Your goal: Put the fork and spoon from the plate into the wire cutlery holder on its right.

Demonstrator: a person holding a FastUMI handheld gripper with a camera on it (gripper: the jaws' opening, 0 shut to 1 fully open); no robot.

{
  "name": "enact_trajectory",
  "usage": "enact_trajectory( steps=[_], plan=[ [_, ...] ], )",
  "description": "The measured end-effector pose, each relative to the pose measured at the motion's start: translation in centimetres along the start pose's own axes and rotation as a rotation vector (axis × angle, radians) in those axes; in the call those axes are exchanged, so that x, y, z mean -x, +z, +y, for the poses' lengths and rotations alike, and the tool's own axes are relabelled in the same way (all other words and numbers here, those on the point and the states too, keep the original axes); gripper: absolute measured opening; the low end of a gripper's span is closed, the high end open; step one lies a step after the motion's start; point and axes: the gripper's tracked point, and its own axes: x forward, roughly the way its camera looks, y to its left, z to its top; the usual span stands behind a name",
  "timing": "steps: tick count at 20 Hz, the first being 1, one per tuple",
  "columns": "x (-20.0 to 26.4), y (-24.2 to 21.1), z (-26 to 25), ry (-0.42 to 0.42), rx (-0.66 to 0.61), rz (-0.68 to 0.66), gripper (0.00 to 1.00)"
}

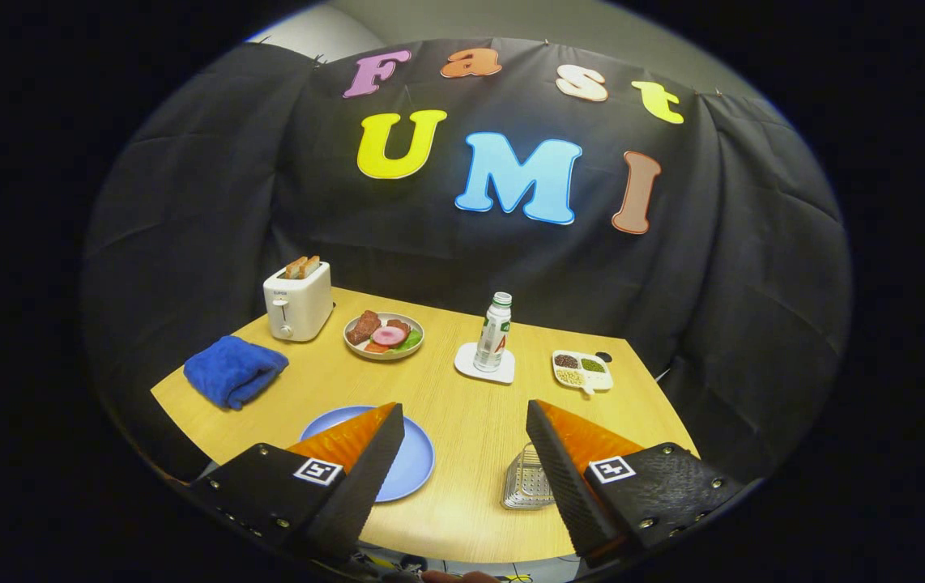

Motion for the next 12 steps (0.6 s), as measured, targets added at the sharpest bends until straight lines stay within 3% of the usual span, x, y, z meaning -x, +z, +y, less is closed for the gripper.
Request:
enact_trajectory(
  steps=[6, 12],
  plan=[
    [-1.2, -0.8, 1.4, 0.022, 0.022, 0.02, 0.95],
    [-4.0, -7.3, 6.0, 0.148, 0.027, 0.27, 0.95]
  ],
)
